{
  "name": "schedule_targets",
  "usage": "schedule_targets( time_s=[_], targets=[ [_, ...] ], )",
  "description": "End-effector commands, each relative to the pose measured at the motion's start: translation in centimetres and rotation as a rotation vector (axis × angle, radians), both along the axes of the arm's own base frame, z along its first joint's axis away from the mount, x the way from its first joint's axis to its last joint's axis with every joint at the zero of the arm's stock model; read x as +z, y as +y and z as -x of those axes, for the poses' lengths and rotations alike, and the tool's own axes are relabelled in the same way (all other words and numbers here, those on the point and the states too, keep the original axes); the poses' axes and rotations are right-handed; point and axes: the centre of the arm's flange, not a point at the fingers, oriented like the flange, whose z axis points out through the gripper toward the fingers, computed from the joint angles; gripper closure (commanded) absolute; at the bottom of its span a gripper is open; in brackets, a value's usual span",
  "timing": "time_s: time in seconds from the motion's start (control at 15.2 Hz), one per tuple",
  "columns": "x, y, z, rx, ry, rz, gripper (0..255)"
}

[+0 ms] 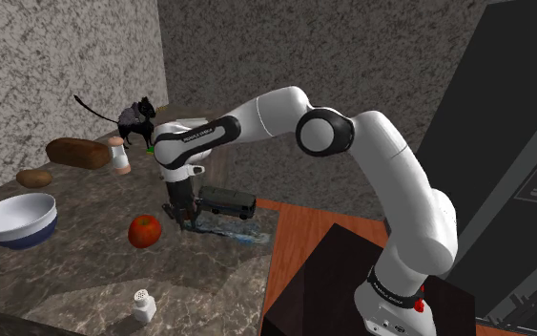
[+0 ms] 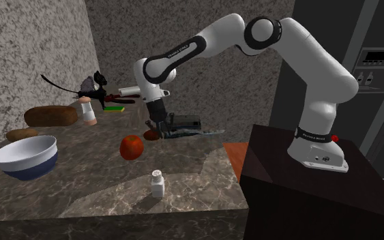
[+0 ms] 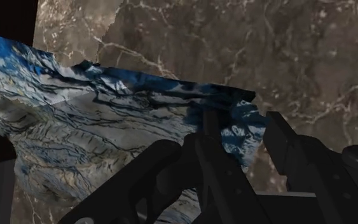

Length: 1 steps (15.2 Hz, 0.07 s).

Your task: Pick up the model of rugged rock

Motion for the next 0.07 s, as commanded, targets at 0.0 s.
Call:
schedule_targets(
  time_s=[0.0],
  targets=[
    [0.36,-0.03,-0.04,0.0,0.0,0.0,255]
  ],
)
